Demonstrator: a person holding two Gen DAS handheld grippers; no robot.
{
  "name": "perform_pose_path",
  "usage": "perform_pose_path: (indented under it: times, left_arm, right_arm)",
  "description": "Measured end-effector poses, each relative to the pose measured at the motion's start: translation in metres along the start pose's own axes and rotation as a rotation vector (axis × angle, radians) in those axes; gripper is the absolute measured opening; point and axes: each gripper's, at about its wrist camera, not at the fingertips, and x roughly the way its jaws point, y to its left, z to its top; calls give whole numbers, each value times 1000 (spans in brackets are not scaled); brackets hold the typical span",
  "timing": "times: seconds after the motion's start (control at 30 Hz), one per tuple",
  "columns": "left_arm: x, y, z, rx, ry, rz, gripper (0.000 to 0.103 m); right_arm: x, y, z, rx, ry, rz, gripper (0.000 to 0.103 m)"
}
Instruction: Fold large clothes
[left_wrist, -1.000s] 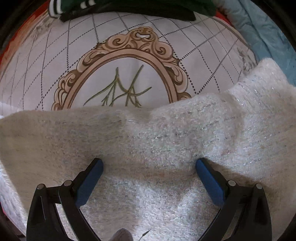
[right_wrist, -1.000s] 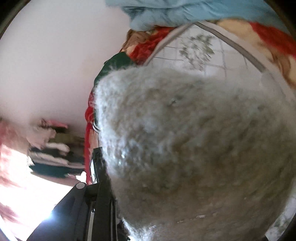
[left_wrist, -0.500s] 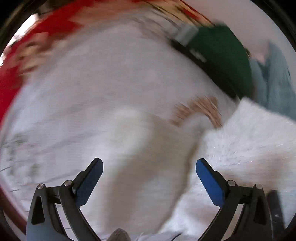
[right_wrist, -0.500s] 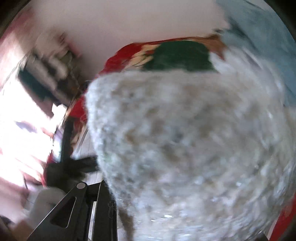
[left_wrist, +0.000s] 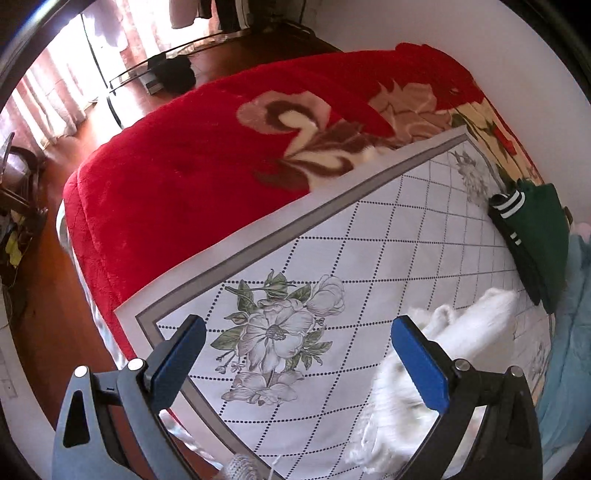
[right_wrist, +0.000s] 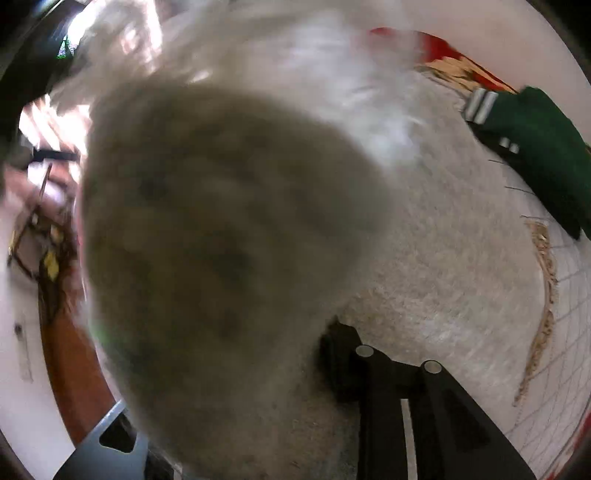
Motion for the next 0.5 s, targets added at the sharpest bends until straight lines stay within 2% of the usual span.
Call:
perform_pose_path:
  times: [0.07,0.1,0.17,0.23,0.27,0.3,0.33,0.43,0.5]
  left_arm:
    - [-3,0,-1,15,-1,-5,103]
    - [-5,-4,1,21,-5,-9,103]
    - [-13,-7,-1,33,-10,-25,103]
    - [-23,-15,-2,57,-14,-52,103]
    - [-28,-19,-4,75,-13,-63,103]
    - [-33,-25,-6,91,-12,-73,103]
    - [-37,-30,-8,104,-13,-84,103]
    - [-45,-50,-18,144,-8,-125,103]
    - [-39,-67,-29,182,9,-135,103]
  right_arm:
    - [5,8,-6,-19,39,41,52]
    - [1,6,-7,-9,50,83,54]
    - [-13,-13,-4,48,69,183,68]
    - [-32,-32,-8,125,66,279,68]
    - [-50,-38,-10,178,62,359,72]
    - [-63,-31,-23,223,60,418,74]
    - [-76,-48,-30,288,57,465,76]
    - [-97,-84,-50,415,70,542,77]
    - [-108,-118,-59,524,81,529,77]
